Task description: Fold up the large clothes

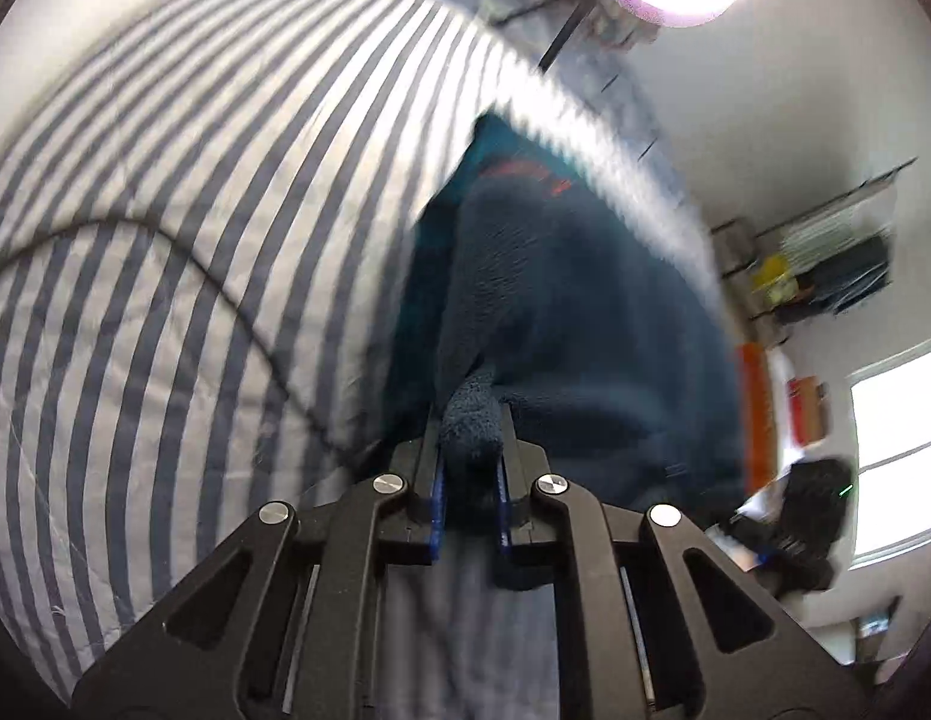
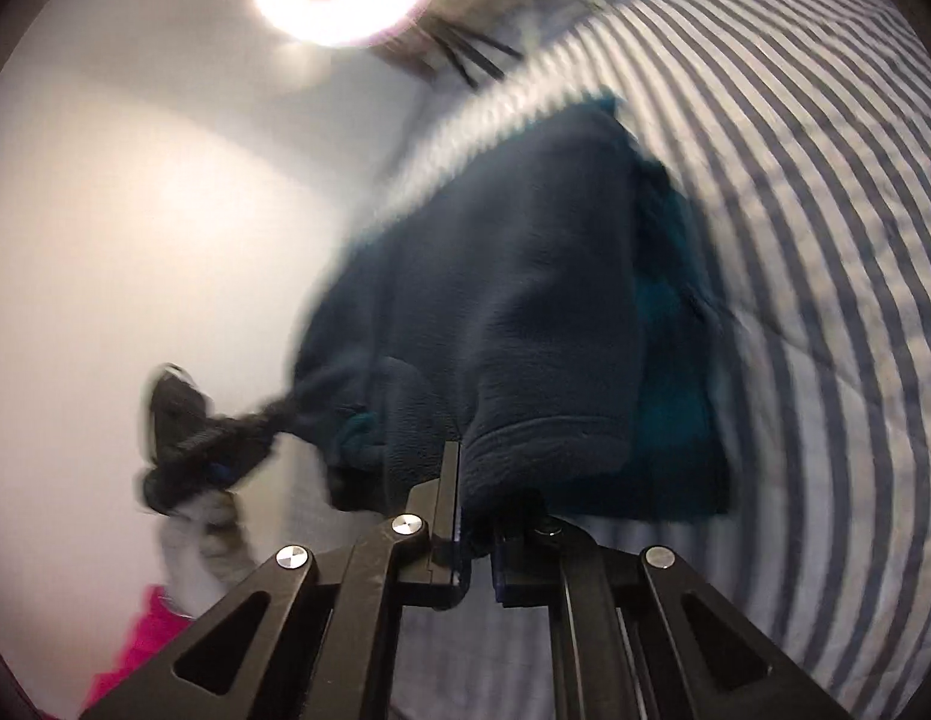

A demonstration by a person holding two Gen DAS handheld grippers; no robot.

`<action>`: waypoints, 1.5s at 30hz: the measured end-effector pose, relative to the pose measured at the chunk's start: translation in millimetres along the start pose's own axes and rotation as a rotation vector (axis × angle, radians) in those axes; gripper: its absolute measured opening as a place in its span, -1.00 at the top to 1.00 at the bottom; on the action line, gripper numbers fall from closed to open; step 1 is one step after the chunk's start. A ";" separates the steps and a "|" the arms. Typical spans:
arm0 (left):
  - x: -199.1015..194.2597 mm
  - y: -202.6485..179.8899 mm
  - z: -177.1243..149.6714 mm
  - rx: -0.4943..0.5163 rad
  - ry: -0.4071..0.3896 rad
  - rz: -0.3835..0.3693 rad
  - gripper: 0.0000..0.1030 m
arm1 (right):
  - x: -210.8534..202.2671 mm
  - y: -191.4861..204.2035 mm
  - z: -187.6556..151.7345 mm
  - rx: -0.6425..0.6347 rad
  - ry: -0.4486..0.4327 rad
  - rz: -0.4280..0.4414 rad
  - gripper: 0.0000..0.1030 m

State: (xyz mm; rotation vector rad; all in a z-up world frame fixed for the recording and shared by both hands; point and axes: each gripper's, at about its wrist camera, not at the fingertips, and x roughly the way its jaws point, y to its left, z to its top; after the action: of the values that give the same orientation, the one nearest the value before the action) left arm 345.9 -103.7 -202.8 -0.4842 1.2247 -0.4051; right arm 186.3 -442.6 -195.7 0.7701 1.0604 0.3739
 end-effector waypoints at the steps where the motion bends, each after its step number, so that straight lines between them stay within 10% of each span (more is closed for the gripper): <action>1: 7.9 3.2 -4.5 0.002 0.014 0.004 0.80 | 5.2 -6.1 -1.9 0.014 0.013 -0.012 0.93; 8: 4.2 -10.2 -20.4 0.113 -0.024 0.060 0.76 | 9.0 -5.0 -13.3 -0.077 0.018 -0.079 0.92; 14: -27.8 -38.0 -15.5 0.215 -0.096 0.093 0.65 | -10.6 29.8 -12.8 -0.194 -0.004 -0.156 0.01; 26: -62.6 -99.5 32.1 0.276 -0.303 0.101 0.65 | -70.1 99.2 29.3 -0.498 -0.263 -0.313 0.11; 37: 31.7 -119.5 85.6 0.342 -0.234 0.174 0.65 | 51.2 100.8 114.7 -0.515 -0.151 -0.345 0.41; 45: 83.5 -79.6 69.7 0.360 -0.172 0.193 0.57 | 92.0 60.2 104.8 -0.543 -0.051 -0.398 0.50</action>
State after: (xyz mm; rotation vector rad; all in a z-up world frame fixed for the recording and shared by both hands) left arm 434.0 -205.8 -206.2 -0.0882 0.9941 -0.3993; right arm 326.2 -384.7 -183.0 0.0781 0.9740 0.2776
